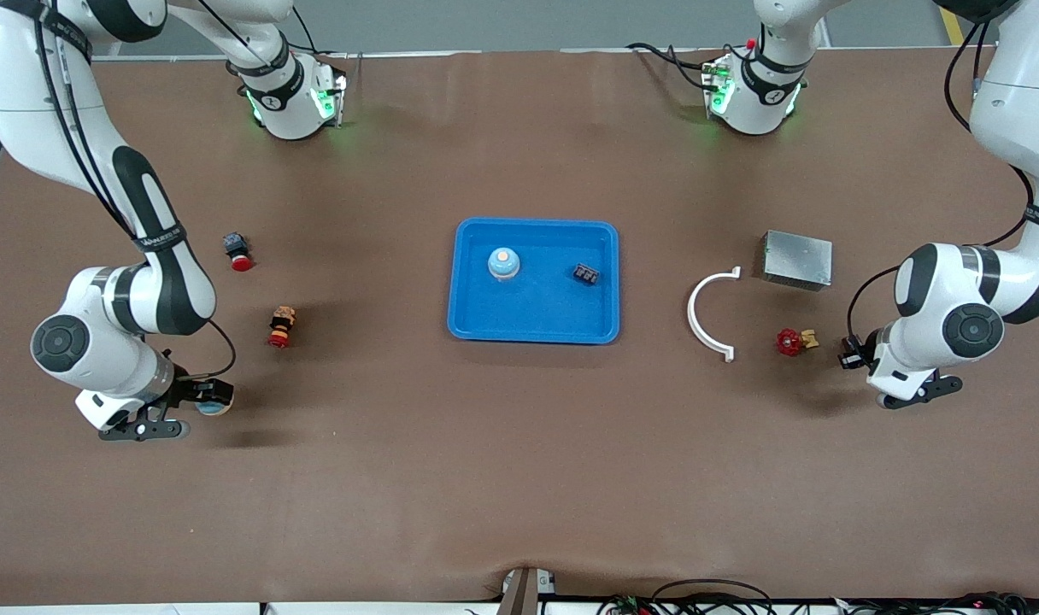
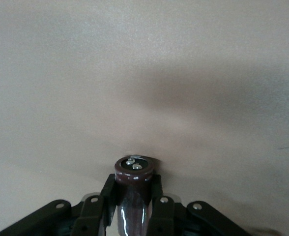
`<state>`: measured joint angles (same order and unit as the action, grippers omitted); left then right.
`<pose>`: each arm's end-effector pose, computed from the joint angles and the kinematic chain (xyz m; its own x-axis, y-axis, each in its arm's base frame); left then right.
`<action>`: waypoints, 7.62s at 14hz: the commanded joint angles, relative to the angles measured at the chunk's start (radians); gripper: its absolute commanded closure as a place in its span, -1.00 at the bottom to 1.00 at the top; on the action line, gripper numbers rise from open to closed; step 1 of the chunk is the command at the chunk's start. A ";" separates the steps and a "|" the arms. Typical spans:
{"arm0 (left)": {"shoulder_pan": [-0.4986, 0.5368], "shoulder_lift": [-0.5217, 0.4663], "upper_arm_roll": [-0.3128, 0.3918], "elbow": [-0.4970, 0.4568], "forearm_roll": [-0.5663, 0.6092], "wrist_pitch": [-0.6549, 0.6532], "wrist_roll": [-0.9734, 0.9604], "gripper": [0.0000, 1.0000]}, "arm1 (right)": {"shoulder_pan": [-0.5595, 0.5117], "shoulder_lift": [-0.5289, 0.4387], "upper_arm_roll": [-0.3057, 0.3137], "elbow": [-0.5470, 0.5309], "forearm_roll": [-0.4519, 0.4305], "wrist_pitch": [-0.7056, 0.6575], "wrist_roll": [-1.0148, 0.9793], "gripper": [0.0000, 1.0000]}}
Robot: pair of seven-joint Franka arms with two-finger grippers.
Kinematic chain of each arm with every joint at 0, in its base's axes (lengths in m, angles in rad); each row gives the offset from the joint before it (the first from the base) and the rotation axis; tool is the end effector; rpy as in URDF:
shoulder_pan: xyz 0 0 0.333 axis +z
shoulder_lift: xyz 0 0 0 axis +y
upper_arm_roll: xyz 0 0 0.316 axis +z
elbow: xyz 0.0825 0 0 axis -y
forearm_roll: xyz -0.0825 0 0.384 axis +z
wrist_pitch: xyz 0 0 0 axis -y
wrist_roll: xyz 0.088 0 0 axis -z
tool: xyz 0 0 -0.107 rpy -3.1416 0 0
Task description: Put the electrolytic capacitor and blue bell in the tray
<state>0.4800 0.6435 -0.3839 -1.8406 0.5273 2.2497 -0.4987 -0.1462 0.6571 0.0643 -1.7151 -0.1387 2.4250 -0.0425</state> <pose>0.6197 0.0845 0.1836 0.9551 0.2803 -0.0961 0.2591 -0.9474 -0.1880 0.6757 -0.0604 0.2129 0.9975 0.0497 0.0503 0.0467 -0.9971 0.0595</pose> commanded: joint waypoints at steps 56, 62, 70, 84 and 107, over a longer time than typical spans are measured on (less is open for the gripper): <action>-0.471 0.134 -0.380 0.164 -0.167 -0.122 -1.003 1.00 | 0.706 -0.065 0.124 -0.100 -0.137 0.040 1.745 1.00; -0.590 0.162 -0.281 0.170 -0.170 -0.119 -1.026 1.00 | 0.714 0.004 0.124 -0.040 -0.140 0.052 1.780 1.00; -0.600 0.154 -0.256 0.170 -0.173 -0.119 -1.046 -1.00 | 0.750 0.052 0.123 -0.001 -0.145 0.055 1.825 1.00; -0.505 -0.091 -0.291 0.412 -0.158 -0.507 -0.639 -1.00 | 0.772 0.045 0.095 0.005 -0.220 0.054 1.868 -1.00; -0.167 -0.481 -0.215 0.403 -0.320 -0.631 0.127 -1.00 | 0.410 -0.511 0.130 -0.224 0.018 -0.389 0.824 -1.00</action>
<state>0.3403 0.2296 -0.6583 -1.4114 0.2504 1.6348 -0.4176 0.3220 0.2204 0.1786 -1.8740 -0.1432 2.0468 0.8880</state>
